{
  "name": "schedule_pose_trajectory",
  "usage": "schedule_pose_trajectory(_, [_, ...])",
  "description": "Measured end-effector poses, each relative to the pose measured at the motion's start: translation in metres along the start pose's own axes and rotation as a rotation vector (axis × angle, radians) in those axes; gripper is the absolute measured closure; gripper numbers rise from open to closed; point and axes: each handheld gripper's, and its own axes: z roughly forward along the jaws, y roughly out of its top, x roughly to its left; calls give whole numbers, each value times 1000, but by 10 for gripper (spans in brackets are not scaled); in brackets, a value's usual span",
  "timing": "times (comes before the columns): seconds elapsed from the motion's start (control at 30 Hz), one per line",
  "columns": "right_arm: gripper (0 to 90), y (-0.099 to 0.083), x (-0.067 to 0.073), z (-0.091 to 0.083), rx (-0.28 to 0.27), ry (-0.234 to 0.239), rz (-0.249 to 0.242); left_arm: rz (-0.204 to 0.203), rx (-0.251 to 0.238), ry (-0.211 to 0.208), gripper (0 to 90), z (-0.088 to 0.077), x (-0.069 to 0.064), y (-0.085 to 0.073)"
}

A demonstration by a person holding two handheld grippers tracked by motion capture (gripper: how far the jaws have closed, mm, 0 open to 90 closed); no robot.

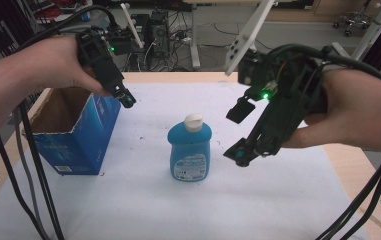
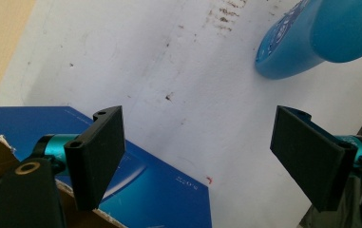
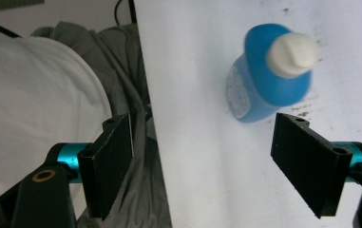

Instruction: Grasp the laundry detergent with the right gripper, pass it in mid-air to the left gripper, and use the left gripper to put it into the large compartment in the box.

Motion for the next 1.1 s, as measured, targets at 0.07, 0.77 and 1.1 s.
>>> schedule_pose_trajectory(0.07, [215,-6,-7,-5,-25,2,9,4,-1,-2,192,0,0,1])
schedule_pose_trajectory(0.77, [215,-61,-69,8,-183,20,8,17,-5,4,192,-5,-5,-3])
schedule_pose_trajectory(1.1, [215,-64,-83,34,-201,50,17,24,4,1,191,-4,-5,-2])
